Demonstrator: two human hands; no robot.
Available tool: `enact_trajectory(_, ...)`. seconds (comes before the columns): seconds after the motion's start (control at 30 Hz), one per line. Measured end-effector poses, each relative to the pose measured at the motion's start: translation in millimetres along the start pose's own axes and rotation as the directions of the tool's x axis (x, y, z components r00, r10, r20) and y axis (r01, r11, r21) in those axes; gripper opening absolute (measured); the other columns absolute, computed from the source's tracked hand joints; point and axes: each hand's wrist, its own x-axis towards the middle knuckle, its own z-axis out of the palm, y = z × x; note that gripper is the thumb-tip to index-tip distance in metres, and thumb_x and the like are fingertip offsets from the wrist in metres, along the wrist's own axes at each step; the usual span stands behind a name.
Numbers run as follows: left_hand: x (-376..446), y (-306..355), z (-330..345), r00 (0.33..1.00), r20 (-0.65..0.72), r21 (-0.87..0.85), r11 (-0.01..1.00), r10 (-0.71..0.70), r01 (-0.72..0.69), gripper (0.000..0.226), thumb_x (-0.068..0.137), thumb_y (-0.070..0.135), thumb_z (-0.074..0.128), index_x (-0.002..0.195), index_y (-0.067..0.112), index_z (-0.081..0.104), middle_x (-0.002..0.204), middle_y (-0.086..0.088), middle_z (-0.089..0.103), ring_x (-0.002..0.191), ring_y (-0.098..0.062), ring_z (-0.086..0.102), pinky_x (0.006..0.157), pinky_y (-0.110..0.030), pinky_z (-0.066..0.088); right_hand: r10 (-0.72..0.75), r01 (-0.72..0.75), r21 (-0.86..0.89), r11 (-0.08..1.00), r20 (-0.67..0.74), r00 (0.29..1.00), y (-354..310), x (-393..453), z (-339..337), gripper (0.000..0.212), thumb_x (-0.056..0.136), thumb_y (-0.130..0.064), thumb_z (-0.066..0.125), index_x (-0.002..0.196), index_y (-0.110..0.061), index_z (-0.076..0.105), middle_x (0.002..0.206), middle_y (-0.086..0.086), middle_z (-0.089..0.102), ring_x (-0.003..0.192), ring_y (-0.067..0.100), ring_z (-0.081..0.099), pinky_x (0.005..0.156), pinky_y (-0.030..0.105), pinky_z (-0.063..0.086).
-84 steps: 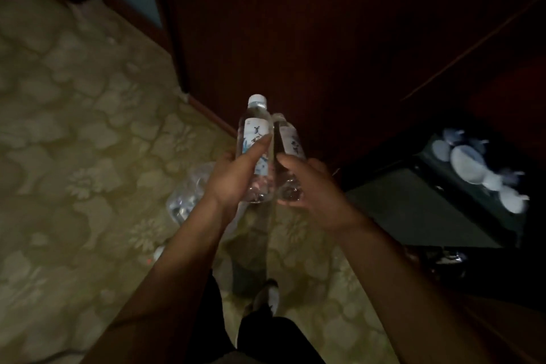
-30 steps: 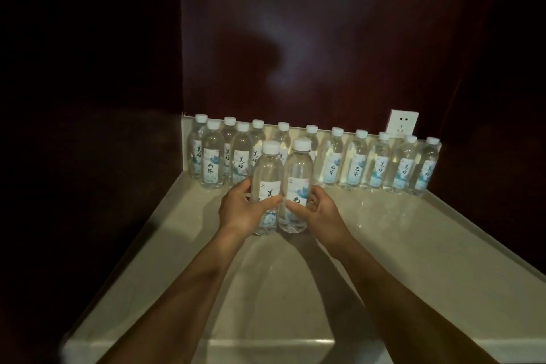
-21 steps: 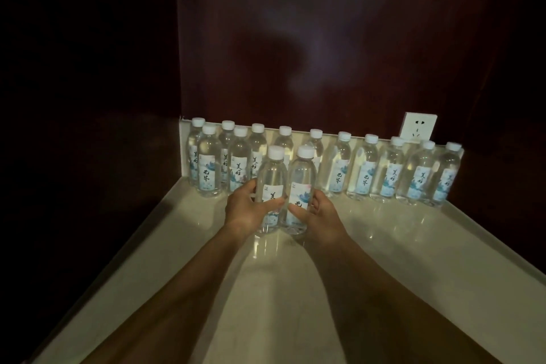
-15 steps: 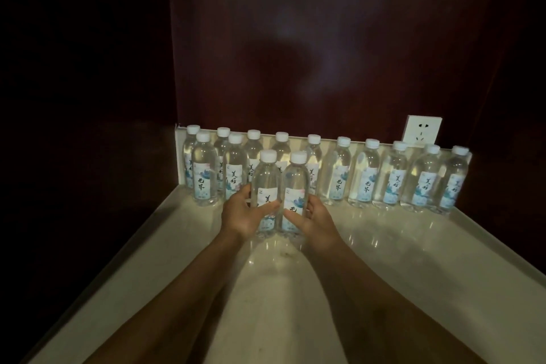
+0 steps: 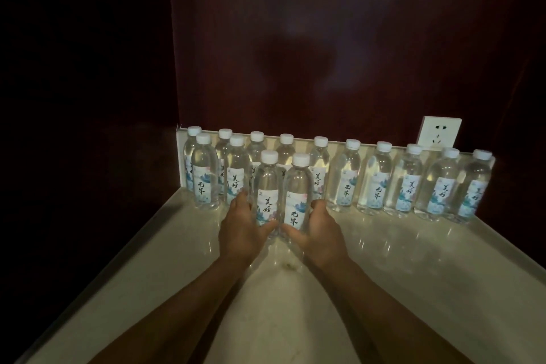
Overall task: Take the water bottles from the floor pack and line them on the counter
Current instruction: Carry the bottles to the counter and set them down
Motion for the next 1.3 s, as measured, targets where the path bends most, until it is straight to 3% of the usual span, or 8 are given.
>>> enact_trajectory(0.17, 6.1, 0.4, 9.6, 0.999, -0.032, 0.003, 1.0, -0.031, 0.031, 0.058, 0.081, 0.035, 0.082, 0.125, 0.015, 0.05, 0.118, -0.002, 0.068, 0.101, -0.021, 0.066, 0.076, -0.029, 0.046, -0.005, 0.005, 0.004, 1.0, -0.048, 0.999, 6.2, 9.4, 13.3, 0.049, 0.086, -0.046, 0.069, 0.116, -0.014, 0.049, 0.105, 0.005, 0.067, 0.093, 0.025, 0.066, 0.076, 0.034, 0.051)
enact_trajectory(0.3, 12.4, 5.3, 17.6, 0.998, -0.057, 0.098, 0.995, -0.022, 0.027, 0.059, 0.085, 0.038, 0.076, 0.133, 0.015, 0.05, 0.128, -0.006, 0.056, 0.114, -0.025, 0.058, 0.085, -0.034, 0.046, -0.001, 0.002, 0.009, 1.0, -0.089, 0.996, 10.7, 20.6, 22.5, 0.05, 0.089, -0.047, 0.065, 0.124, -0.015, 0.051, 0.109, 0.003, 0.063, 0.095, 0.021, 0.063, 0.079, 0.034, 0.053)
enact_trajectory(0.43, 18.4, 9.1, 29.0, 0.996, -0.073, 0.086, 0.994, -0.056, 0.062, 0.051, 0.087, 0.036, 0.075, 0.127, 0.016, 0.05, 0.122, -0.003, 0.059, 0.108, -0.025, 0.063, 0.082, -0.035, 0.048, 0.022, -0.026, -0.035, 0.999, -0.089, 0.996, 11.4, 33.0, 25.3, 0.052, 0.092, -0.041, 0.063, 0.132, -0.011, 0.048, 0.111, 0.009, 0.056, 0.096, 0.023, 0.059, 0.077, 0.027, 0.043)
enact_trajectory(0.6, 26.7, 12.9, 39.4, 0.988, -0.083, 0.05, 0.989, -0.133, 0.138, 0.043, 0.088, 0.034, 0.075, 0.116, 0.016, 0.049, 0.11, -0.005, 0.067, 0.095, -0.026, 0.068, 0.074, -0.035, 0.051, 0.071, -0.071, 0.0, 0.997, -0.117, 0.991, 9.6, 39.3, 29.4, 0.036, 0.094, -0.03, 0.063, 0.114, -0.004, 0.049, 0.1, 0.008, 0.058, 0.084, 0.02, 0.053, 0.069, 0.026, 0.033)
enact_trajectory(0.9, 36.5, 4.2, 52.8, 0.99, -0.104, 0.043, 0.994, -0.096, 0.101, 0.042, 0.089, 0.029, 0.074, 0.118, 0.01, 0.051, 0.11, -0.009, 0.065, 0.094, -0.028, 0.066, 0.071, -0.032, 0.044, 0.119, -0.148, -0.192, 0.97, -0.151, 0.981, 0.4, 43.8, 37.3, 0.034, 0.098, -0.041, 0.052, 0.116, -0.012, 0.045, 0.111, 0.005, 0.06, 0.092, 0.024, 0.066, 0.067, 0.028, 0.041)
enact_trajectory(1.0, 37.1, 3.3, 55.9, 0.99, -0.109, 0.011, 0.996, -0.091, 0.092, 0.046, 0.088, 0.026, 0.075, 0.123, 0.01, 0.051, 0.111, -0.009, 0.066, 0.096, -0.029, 0.068, 0.075, -0.036, 0.051, 0.131, -0.161, -0.217, 0.963, -0.149, 0.98, 3.4, 47.1, 40.0, 0.035, 0.098, -0.044, 0.05, 0.115, -0.014, 0.045, 0.111, 0.004, 0.06, 0.092, 0.024, 0.067, 0.066, 0.028, 0.04)
enact_trajectory(1.13, 39.8, 3.0, 59.5, 0.991, -0.077, -0.03, 0.994, -0.109, 0.107, 0.049, 0.092, 0.022, 0.071, 0.13, 0.007, 0.045, 0.096, -0.012, 0.071, 0.084, -0.027, 0.07, 0.067, -0.029, 0.046, 0.113, -0.154, -0.279, 0.948, -0.156, 0.981, 5.0, 49.6, 41.4, 0.037, 0.098, -0.046, 0.048, 0.117, -0.014, 0.044, 0.113, 0.005, 0.059, 0.093, 0.027, 0.067, 0.068, 0.032, 0.043)
enact_trajectory(1.3, 43.2, 3.0, 61.1, 0.991, -0.077, -0.033, 0.994, -0.108, 0.106, 0.054, 0.092, 0.02, 0.07, 0.135, 0.005, 0.042, 0.101, -0.017, 0.071, 0.091, -0.034, 0.071, 0.078, -0.038, 0.054, 0.089, -0.138, -0.292, 0.946, -0.175, 0.981, 5.6, 50.1, 42.2, 0.038, 0.098, -0.046, 0.048, 0.116, -0.012, 0.045, 0.113, 0.006, 0.06, 0.093, 0.03, 0.068, 0.07, 0.034, 0.047)
